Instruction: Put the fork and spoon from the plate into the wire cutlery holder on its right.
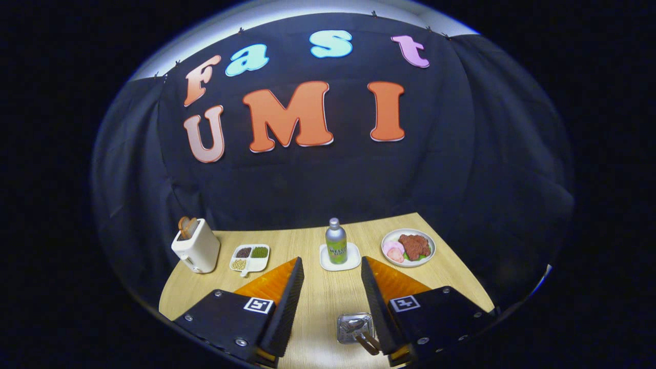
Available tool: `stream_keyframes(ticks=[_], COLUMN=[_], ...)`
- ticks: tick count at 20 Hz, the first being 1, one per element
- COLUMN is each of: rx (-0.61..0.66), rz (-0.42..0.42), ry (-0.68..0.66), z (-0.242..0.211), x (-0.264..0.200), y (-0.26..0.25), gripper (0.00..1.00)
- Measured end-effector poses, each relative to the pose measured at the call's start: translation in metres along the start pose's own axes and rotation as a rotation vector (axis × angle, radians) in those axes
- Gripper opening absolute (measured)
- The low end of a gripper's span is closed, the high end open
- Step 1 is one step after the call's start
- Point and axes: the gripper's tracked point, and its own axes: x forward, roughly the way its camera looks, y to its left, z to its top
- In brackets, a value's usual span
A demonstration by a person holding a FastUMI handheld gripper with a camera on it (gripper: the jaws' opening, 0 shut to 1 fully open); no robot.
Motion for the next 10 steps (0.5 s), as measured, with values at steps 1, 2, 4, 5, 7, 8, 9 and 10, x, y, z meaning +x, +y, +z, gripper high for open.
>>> stream_keyframes(ticks=[1, 2, 4, 5, 7, 8, 9, 10], rx=[-0.006, -0.015, -0.030, -0.030, -0.030, -0.039, -0.048, -0.053], rz=[0.001, 0.003, 0.011, 0.017, 0.020, 0.014, 0.006, 0.003], ry=[-0.039, -0.069, -0.125, -0.154, -0.220, -0.253, -0.286, -0.311], z=[0.007, 0.014, 0.028, 0.035, 0.052, 0.060, 0.069, 0.077], x=[-0.003, -0.005, -0.012, -0.016, -0.024, -0.029, -0.033, -0.037], y=[0.003, 0.006, 0.013, 0.017, 0.023, 0.025, 0.026, 0.028], gripper=[0.71, 0.79, 0.84, 0.85, 0.87, 0.89, 0.90, 0.92])
